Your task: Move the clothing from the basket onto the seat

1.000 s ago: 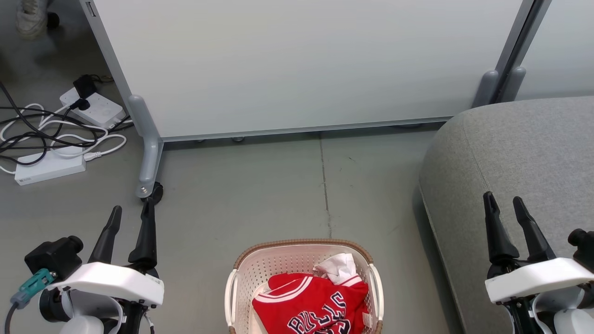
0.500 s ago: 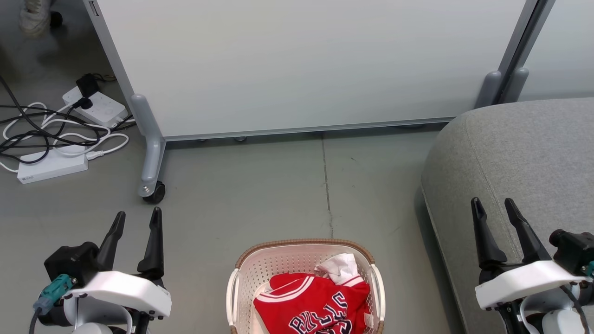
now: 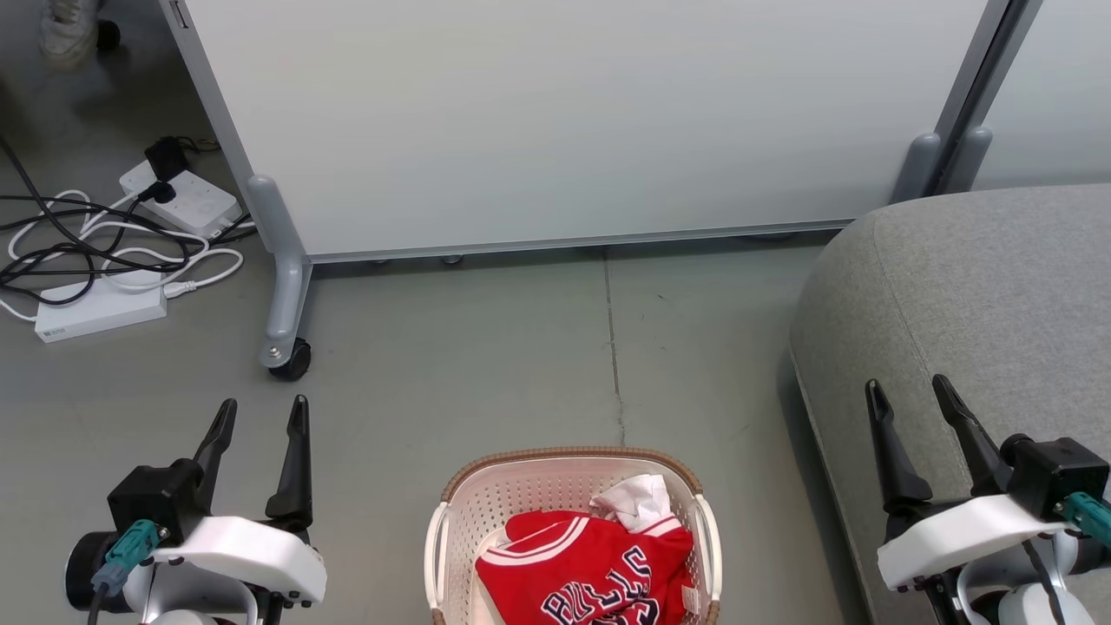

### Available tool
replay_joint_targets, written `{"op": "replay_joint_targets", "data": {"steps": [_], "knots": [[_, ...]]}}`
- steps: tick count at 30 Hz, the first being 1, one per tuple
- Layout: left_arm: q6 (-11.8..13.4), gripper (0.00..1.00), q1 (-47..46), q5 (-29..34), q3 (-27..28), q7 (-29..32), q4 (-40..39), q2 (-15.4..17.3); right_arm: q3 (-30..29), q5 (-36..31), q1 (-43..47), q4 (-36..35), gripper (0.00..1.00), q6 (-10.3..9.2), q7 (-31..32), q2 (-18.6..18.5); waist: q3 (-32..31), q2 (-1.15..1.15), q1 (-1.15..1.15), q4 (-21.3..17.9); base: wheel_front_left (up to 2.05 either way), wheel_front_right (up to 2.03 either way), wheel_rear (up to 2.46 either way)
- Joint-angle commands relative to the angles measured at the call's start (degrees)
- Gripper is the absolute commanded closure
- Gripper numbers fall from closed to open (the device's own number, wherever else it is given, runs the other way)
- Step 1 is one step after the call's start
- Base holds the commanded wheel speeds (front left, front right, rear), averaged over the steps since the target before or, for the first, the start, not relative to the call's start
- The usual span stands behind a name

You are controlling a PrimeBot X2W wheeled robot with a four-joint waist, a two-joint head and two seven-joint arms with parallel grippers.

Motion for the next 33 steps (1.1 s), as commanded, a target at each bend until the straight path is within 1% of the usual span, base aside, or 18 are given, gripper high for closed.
{"op": "replay_joint_targets", "data": {"steps": [1, 10, 15, 33], "knots": [[0.6, 0.00, -0.2, 1.3, -0.1, -0.2, -0.6, 0.7, 0.0, -1.2, 0.1, -0.6, 0.00, 0.24, -0.4, -0.2, 0.0, 0.00, 0.00, 0.0, 0.00, 0.00, 0.00], [1.7, 0.00, 0.2, 4.9, -0.9, 0.1, -0.5, 1.2, -0.4, -4.6, 0.6, -0.3, 0.00, 0.25, -0.5, 0.3, 0.0, 0.00, 0.00, -0.3, 0.00, 0.00, 0.00], [2.3, 0.00, 0.5, 5.5, -0.9, -0.1, -0.5, 0.9, -1.3, -4.9, 1.0, -0.2, 0.00, 0.26, -1.3, 0.6, -0.2, 0.00, 0.00, -0.4, 0.00, 0.00, 0.00], [4.4, 0.00, 0.9, 9.7, -1.6, -0.6, -0.2, 1.2, -1.7, -7.6, 1.7, 0.3, 0.00, 0.28, -1.5, 0.9, -0.3, 0.00, 0.00, -0.1, 0.00, 0.00, 0.00]]}}
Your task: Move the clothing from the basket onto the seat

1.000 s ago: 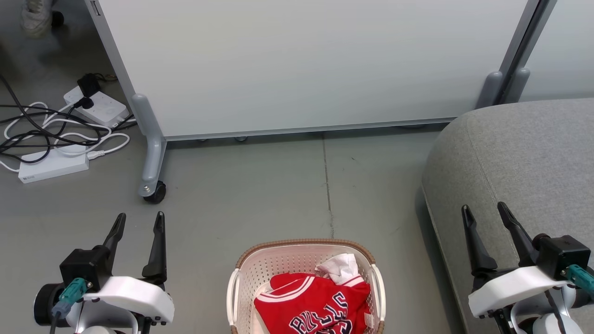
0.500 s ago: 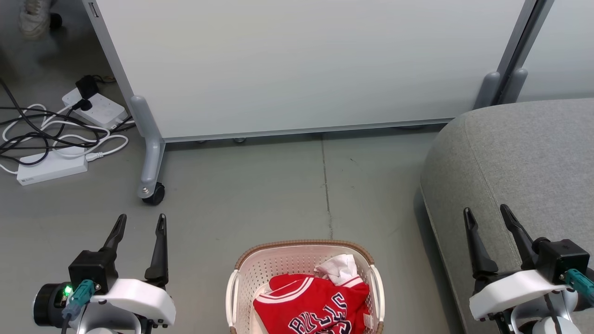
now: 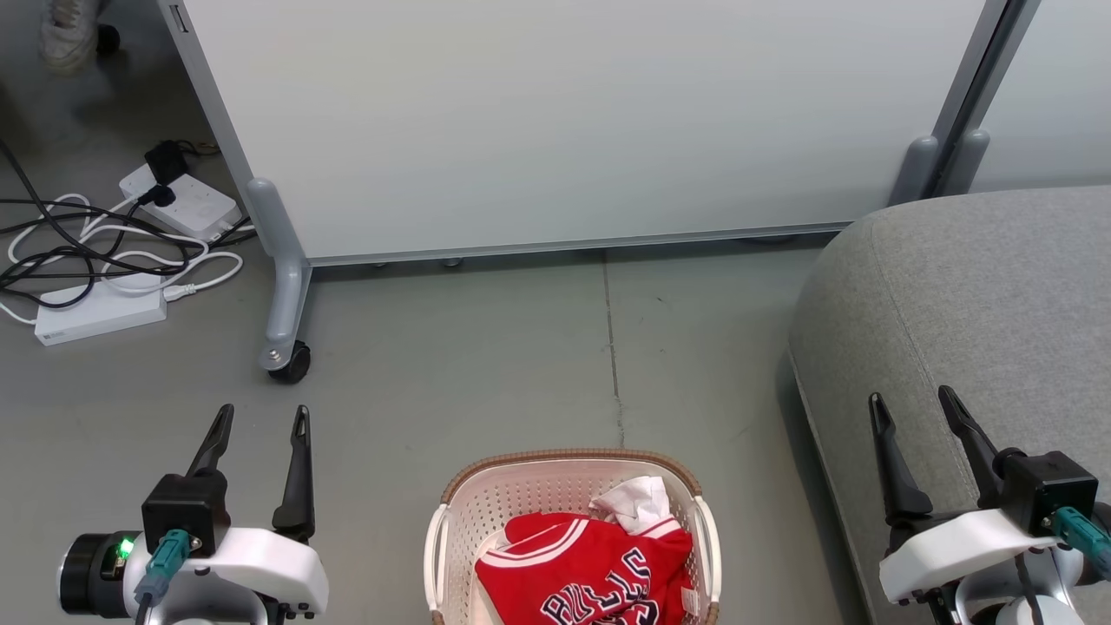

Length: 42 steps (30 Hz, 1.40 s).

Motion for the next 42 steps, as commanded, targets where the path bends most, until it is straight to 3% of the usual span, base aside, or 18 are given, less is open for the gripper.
{"op": "replay_joint_targets", "data": {"steps": [1, 10, 27, 33, 42], "knots": [[0.5, 0.00, 0.3, 1.1, 0.0, -0.3, -0.1, 0.3, -0.1, -0.6, 0.4, 0.1, 0.00, 0.24, -0.4, -0.2, 0.0, 0.00, 0.00, 0.1, 0.00, 0.00, 0.00], [0.6, 0.00, 0.6, 0.3, -0.2, 0.0, -0.3, 0.3, -0.5, 3.2, 0.4, 1.0, 0.00, 0.19, -0.5, -0.2, 0.3, 0.00, 0.00, 0.2, 0.00, 0.00, 0.00], [0.9, 0.00, -0.6, -0.2, -0.7, -0.2, -0.5, 0.7, -0.2, 3.1, -0.8, 0.3, 0.00, 0.19, 0.2, -0.2, 2.1, 0.00, 0.00, -0.3, 0.00, 0.00, 0.00], [-0.7, 0.00, -3.0, -0.3, -2.5, -0.1, 0.3, -0.1, -0.2, 3.2, -2.3, -1.3, 0.00, 0.19, 0.8, -0.2, 5.4, 0.00, 0.00, -1.5, 0.00, 0.00, 0.00], [-4.4, 0.00, -11.4, 0.0, -7.3, 1.2, 7.2, -2.7, 0.3, 3.6, -7.0, -5.2, 0.00, 0.19, 1.4, -0.2, 15.6, 0.00, 0.00, -5.7, 0.00, 0.00, 0.00]]}}
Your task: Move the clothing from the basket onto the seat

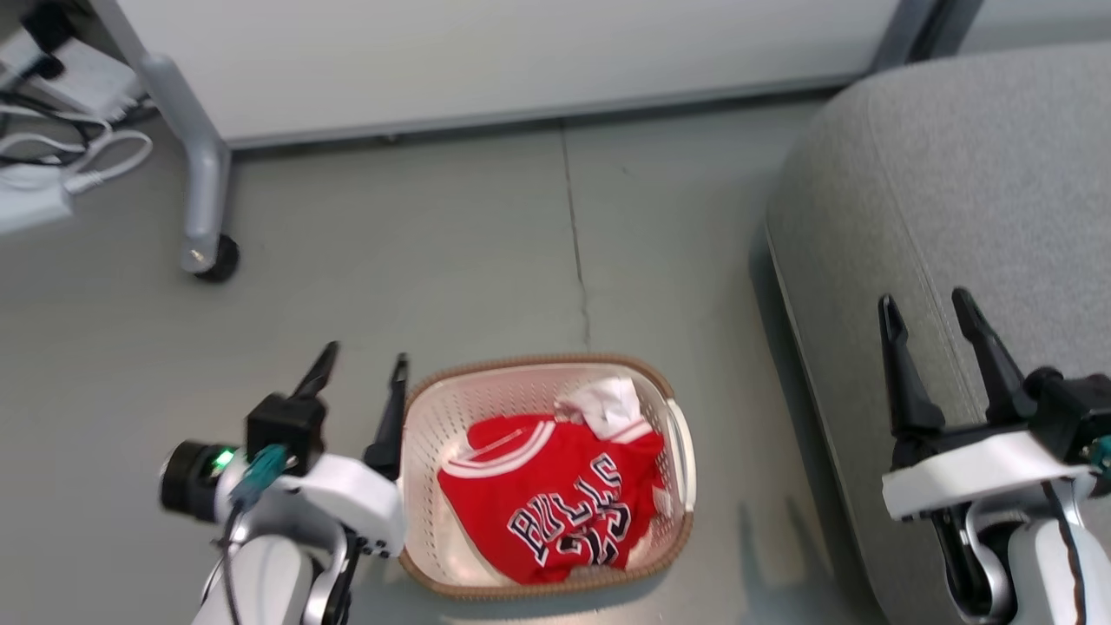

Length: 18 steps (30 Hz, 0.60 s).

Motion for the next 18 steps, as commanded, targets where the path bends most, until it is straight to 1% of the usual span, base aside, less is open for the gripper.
{"op": "replay_joint_targets", "data": {"steps": [1, 4, 10, 11, 17, 18], "knots": [[-1.2, 0.00, -3.0, 0.6, -1.2, 0.2, 1.9, -0.4, 0.2, 0.2, -1.8, -1.0, 0.00, 0.13, 0.0, -0.2, 5.6, 0.00, 0.00, -3.0, 0.00, 0.00, 0.00], [-3.1, 0.00, -6.6, 1.2, -3.5, 0.8, 6.2, -1.5, 0.5, 0.9, -3.5, -2.0, 0.00, 0.13, -0.7, -0.2, 9.5, 0.00, 0.00, -4.9, 0.00, 0.00, 0.00], [-6.3, 0.00, -13.6, 2.8, -7.2, 1.8, 14.9, -2.9, 1.9, 2.4, -7.1, -2.9, 0.00, 0.13, -2.5, -0.2, 16.9, 0.00, 0.00, -9.2, 0.00, 0.00, 0.00], [-6.3, 0.00, -13.6, 2.8, -7.2, 1.8, 14.9, -2.9, 1.9, 2.4, -7.1, -2.9, 0.00, 0.13, -2.5, -0.2, 16.9, 0.00, 0.00, -9.2, 0.00, 0.00, 0.00], [-9.3, 0.00, -20.3, 3.6, -10.0, 3.6, 24.4, -3.8, 3.6, 4.3, -10.2, -3.2, 0.00, 0.13, -4.9, -0.2, 23.6, 0.00, 0.00, -12.9, 0.00, 0.00, 0.00], [-9.7, 0.00, -22.2, 2.8, -9.8, 3.8, 27.8, -4.0, 4.2, 5.1, -11.1, -3.3, 0.00, 0.13, -5.7, -0.2, 25.5, 0.00, 0.00, -14.0, 0.00, 0.00, 0.00]]}}
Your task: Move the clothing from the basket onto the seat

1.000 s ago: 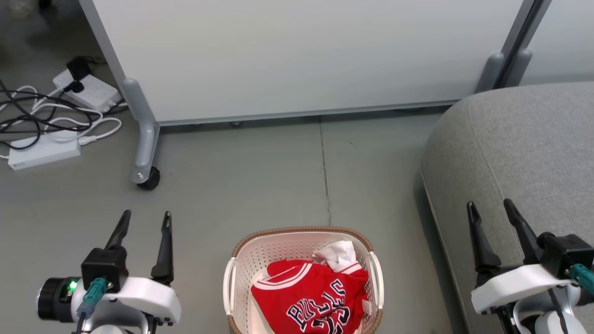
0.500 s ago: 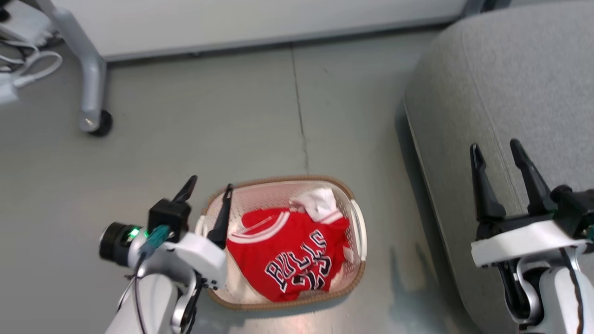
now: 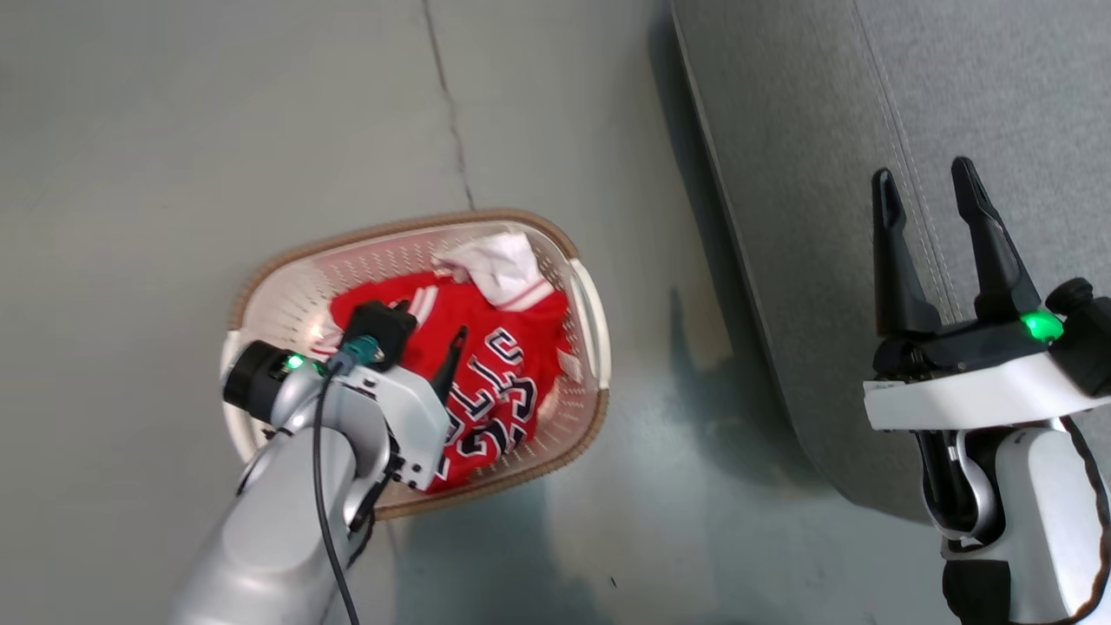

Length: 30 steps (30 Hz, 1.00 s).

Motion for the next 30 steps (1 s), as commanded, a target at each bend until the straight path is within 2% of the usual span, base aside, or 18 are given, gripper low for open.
{"op": "replay_joint_targets", "data": {"steps": [1, 11, 21, 24, 28, 29, 30], "knots": [[-0.5, 0.00, -1.7, -0.7, 0.4, 0.2, 1.4, 0.3, 0.2, 0.8, -1.1, -0.2, 0.00, 0.13, -0.7, -0.1, 4.9, 0.00, 0.00, -3.9, 0.00, 0.00, 0.00], [-2.6, 0.00, -10.7, -0.7, -1.1, 2.6, 16.5, 1.9, 3.4, 4.2, -4.8, 1.3, 0.00, 0.13, -3.1, -0.1, 13.6, 0.00, 0.00, -8.1, 0.00, 0.00, 0.00], [-3.7, 0.00, -16.1, -1.6, -3.2, 6.0, 26.6, 4.4, 6.4, 8.0, -7.1, 1.3, 0.00, 0.13, -3.6, -0.1, 18.6, 0.00, 0.00, -11.7, 0.00, 0.00, 0.00], [-3.8, 0.00, -17.5, -1.6, -3.6, 7.9, 28.7, 5.5, 6.8, 8.9, -7.1, 0.5, 0.00, 0.13, -3.6, -0.1, 19.8, 0.00, 0.00, -12.6, 0.00, 0.00, 0.00], [-2.2, 0.00, -18.8, -1.5, -3.7, 10.4, 30.3, 6.8, 7.2, 9.6, -6.8, -0.2, 0.00, 0.13, -3.6, -0.1, 20.8, 0.00, 0.00, -13.5, 0.00, 0.00, 0.00], [-1.6, 0.18, -19.0, -1.5, -3.8, 11.1, 30.6, 7.0, 7.3, 9.7, -6.7, -0.3, 0.00, 0.13, -3.6, -0.1, 20.9, 0.00, 0.00, -13.6, 0.00, 0.00, 0.00], [-1.5, 0.64, -19.1, -1.0, -4.3, 12.0, 30.8, 7.2, 7.4, 9.9, -6.7, -0.5, 0.00, 0.13, -3.6, -0.1, 21.1, 0.00, 0.00, -13.7, 0.00, 0.00, 0.00]]}}
